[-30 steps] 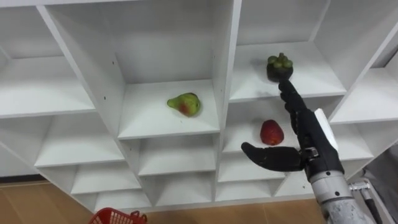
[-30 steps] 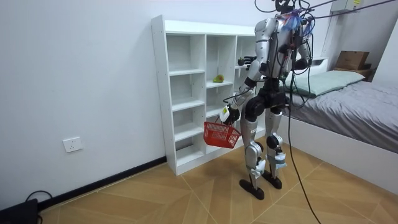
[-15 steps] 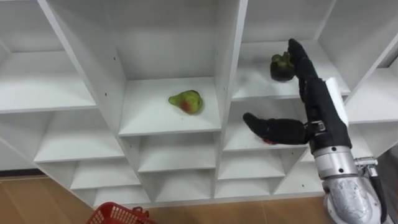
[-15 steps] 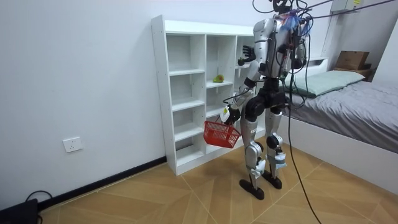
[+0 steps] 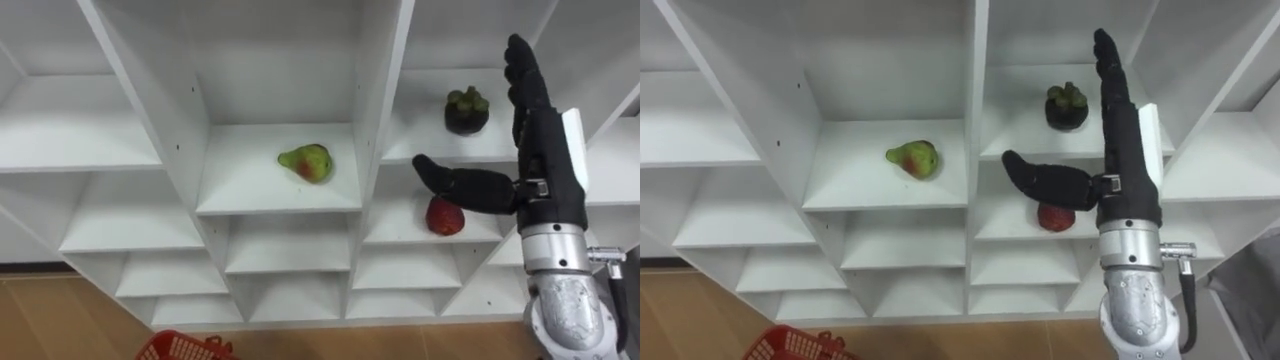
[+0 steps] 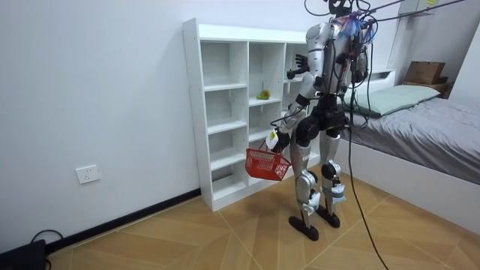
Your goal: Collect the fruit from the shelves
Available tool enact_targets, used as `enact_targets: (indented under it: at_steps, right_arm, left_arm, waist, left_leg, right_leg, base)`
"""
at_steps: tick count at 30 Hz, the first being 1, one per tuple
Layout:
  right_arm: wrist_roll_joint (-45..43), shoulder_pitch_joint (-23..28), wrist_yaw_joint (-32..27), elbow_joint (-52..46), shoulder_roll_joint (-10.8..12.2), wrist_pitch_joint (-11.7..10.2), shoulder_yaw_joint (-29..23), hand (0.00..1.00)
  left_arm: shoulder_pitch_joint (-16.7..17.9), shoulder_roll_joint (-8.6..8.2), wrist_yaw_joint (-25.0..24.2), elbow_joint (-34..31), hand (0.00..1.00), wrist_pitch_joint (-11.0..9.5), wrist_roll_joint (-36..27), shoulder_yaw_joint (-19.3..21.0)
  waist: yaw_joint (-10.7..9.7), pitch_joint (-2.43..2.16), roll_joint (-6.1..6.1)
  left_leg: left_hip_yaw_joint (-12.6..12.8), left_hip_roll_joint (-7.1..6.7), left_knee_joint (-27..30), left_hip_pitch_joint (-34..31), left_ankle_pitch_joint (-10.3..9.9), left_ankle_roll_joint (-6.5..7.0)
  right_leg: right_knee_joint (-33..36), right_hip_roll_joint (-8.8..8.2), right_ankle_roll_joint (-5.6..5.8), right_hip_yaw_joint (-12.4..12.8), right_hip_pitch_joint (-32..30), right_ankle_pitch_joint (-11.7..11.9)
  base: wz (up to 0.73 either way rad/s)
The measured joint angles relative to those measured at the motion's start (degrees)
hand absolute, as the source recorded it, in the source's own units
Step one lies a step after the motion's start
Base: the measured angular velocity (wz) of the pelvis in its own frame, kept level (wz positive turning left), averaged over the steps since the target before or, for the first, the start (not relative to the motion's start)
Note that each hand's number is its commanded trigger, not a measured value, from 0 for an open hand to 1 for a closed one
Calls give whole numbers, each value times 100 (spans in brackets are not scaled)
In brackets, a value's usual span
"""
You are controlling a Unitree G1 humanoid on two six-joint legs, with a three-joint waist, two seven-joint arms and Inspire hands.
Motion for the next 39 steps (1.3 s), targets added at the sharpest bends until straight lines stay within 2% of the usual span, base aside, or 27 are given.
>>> enact_targets:
  at_steps: [11, 20, 26, 35, 39]
  right_arm:
    - [165, -242, -162, 89, -33, -8, -8, 0]
    - [255, -517, -71, 777, -33, 31, -120, 0]
    - [399, -571, 48, 1044, -35, 48, -237, 0]
    - [651, -1086, 106, 1399, -106, 53, -237, 0]
    - [714, -1402, 157, 1735, -111, 52, -237, 0]
  left_arm:
    - [55, 41, 27, 6, 100, 88, 2, 5]
    - [162, 82, -32, -1, 100, 266, 32, 21]
    - [176, 81, -65, 1, 100, 354, 206, 42]
    - [204, 89, -103, 52, 100, 436, 237, 73]
    - [215, 80, -150, 49, 100, 466, 458, 106]
  waist:
    - [5, 6, -45]
    - [-16, 30, -88]
    - [-12, 28, -96]
    - [2, 41, -136]
    - [12, 41, -136]
  left_leg:
    - [-15, 3, 12, -2, 1, -1]
    - [-48, -2, 21, -12, 1, 0]
    - [-64, -3, 22, -7, 1, 0]
    - [-122, -3, 59, 13, 1, 0]
    - [-126, 0, 79, 2, 1, 0]
  right_leg:
    - [3, 2, -4, -6, 31, 2]
    - [3, -9, -4, -54, 42, 2]
    - [1, -9, -3, -65, 46, 2]
    - [-8, -14, -3, -127, 113, 2]
    - [-6, -19, -3, -138, 122, 2]
  base:
    - [0]
    - [1]
    - [0]
    - [2]
    - [0]
